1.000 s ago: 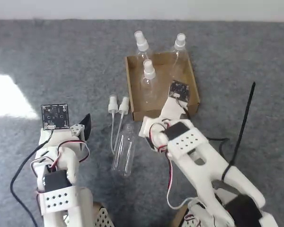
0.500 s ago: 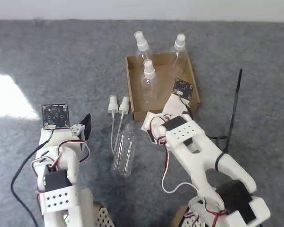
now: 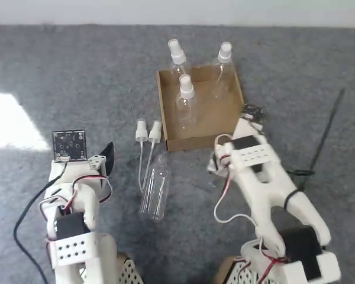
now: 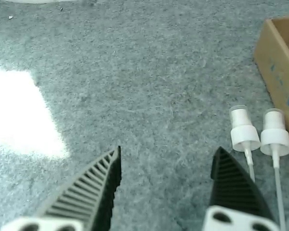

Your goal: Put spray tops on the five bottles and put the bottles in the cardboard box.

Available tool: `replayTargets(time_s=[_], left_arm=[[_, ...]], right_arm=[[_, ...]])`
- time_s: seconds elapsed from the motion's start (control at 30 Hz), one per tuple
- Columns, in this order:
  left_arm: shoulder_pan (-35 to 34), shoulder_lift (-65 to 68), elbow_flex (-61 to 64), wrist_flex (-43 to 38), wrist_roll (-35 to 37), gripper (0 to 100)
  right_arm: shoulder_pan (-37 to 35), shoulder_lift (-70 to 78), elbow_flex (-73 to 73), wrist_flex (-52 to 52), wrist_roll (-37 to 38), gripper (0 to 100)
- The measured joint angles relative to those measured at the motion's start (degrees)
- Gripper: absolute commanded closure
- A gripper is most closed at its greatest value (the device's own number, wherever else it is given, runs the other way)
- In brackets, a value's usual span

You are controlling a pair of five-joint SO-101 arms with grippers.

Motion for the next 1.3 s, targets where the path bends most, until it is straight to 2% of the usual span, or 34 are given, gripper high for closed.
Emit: replayTargets(time_s=[0.23, 0.33, 0.43, 0.6, 0.73, 0.8, 0.93, 1.1, 1.3], left_arm=[[0.0, 0.0, 0.0, 0.0, 0.0, 72], [0.0, 0.0, 0.0, 0.0, 0.0, 72], [0.0, 0.2, -0.5, 0.6, 0.0, 72], [3.1, 7.9, -11.3, 9.3, -3.3, 72], [4.6, 22.7, -26.4, 14.7, -3.8, 72], [5.9, 32.1, -35.2, 18.6, -2.6, 73], [10.8, 52.8, -51.8, 24.3, 0.3, 78], [14.6, 78.0, -68.9, 24.8, 5.4, 78], [15.1, 99.8, -82.7, 24.8, 8.4, 79]], right_arm=[[16.2, -0.1, 0.0, 5.8, 15.6, 99.3], [25.2, -0.2, -0.2, 6.1, 24.8, 99.3], [34.3, -0.1, -1.1, 6.0, 38.1, 99.2], [47.2, 0.0, -1.1, 0.4, 66.5, 99.2], [52.4, 0.0, -1.1, -2.3, 87.7, 99.2], [53.4, 0.0, -1.1, -2.7, 94.2, 99.2], [53.9, 0.1, -1.1, -4.2, 98.5, 99.2], [54.1, 0.2, -1.1, -6.3, 99.5, 99.2], [54.9, 0.2, -1.1, -6.7, 99.9, 99.1]])
